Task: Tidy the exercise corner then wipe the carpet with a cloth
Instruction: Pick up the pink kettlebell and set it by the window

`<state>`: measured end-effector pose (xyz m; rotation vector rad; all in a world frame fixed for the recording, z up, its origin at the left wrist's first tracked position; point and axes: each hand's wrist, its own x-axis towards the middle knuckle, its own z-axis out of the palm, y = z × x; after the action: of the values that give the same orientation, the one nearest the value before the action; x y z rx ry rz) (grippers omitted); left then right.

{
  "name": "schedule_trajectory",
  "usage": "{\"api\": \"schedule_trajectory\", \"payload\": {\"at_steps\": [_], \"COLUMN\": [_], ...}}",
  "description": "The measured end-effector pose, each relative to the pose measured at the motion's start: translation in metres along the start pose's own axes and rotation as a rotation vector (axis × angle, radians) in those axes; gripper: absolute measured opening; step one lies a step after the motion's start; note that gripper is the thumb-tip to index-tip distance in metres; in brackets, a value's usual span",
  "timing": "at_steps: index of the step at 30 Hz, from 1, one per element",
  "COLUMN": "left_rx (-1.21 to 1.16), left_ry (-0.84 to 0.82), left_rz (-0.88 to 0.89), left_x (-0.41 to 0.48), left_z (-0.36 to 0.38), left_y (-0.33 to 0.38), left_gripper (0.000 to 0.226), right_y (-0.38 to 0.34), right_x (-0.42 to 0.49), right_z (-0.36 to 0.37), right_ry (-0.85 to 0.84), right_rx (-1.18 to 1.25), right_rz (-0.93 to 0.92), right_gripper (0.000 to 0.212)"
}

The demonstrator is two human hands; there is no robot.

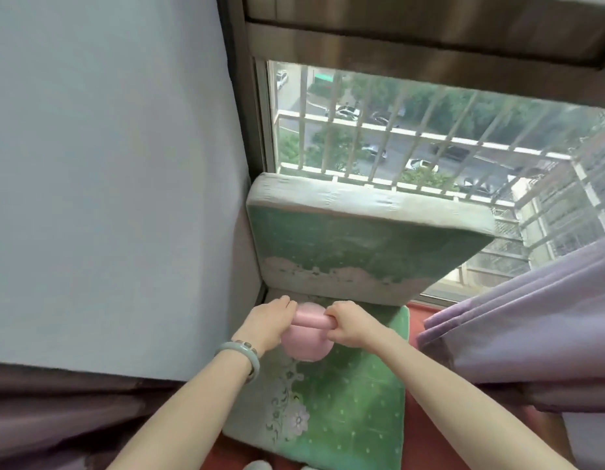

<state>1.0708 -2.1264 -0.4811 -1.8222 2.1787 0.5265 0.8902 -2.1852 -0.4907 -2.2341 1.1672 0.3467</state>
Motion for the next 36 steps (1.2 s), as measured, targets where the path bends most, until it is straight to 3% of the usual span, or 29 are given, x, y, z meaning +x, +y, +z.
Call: {"api": "schedule_trajectory", "payload": {"at_steps": [6, 10, 14, 17, 21, 23, 25, 29, 33, 36], "left_rx": [0.001, 0.01, 0.012, 0.005, 0.011, 0.016, 0.024, -0.016, -0.116, -0.342], "left_ry": [0.006, -0.004, -0.062, -0.093, -0.056, -0.037, -0.036, -0.102, -0.042, 0.036], "left_rz": [0.021, -0.01, -0.073, -0.11, -0.141, -0.135, -0.123, -0.153, -0.124, -0.068], "left_x": [0.069, 0.107, 0.139, 0.157, 0.169, 0.173, 0.176, 0.163, 0.12, 0.083], "left_z": [0.082, 0.121, 0.147, 0.162, 0.174, 0.173, 0.17, 0.143, 0.087, 0.027], "left_y": [-0.033, -0.054, -0.067, -0.075, -0.08, -0.079, -0.077, -0.07, -0.054, -0.034], "left_gripper": [0.034, 0.047, 0.043, 0.044, 0.045, 0.045, 0.047, 0.048, 0.056, 0.06], "right_y": [0.04, 0.053, 0.065, 0.07, 0.078, 0.082, 0.086, 0.091, 0.071, 0.051], "right_x": [0.076, 0.12, 0.155, 0.172, 0.19, 0.196, 0.198, 0.179, 0.114, 0.043], "right_z": [0.062, 0.088, 0.108, 0.118, 0.126, 0.125, 0.124, 0.117, 0.066, 0.01], "right_ry": [0.004, -0.041, -0.047, -0.059, -0.063, -0.053, -0.056, -0.113, -0.075, 0.026], "right_rx": [0.033, 0.111, 0.163, 0.173, 0.211, 0.258, 0.284, 0.353, 0.479, 0.6], "right_rz": [0.016, 0.051, 0.069, 0.058, 0.063, 0.086, 0.112, 0.14, 0.184, 0.209], "right_gripper": [0.029, 0.01, 0.031, 0.013, 0.015, 0.022, 0.017, 0.044, 0.058, 0.063]}}
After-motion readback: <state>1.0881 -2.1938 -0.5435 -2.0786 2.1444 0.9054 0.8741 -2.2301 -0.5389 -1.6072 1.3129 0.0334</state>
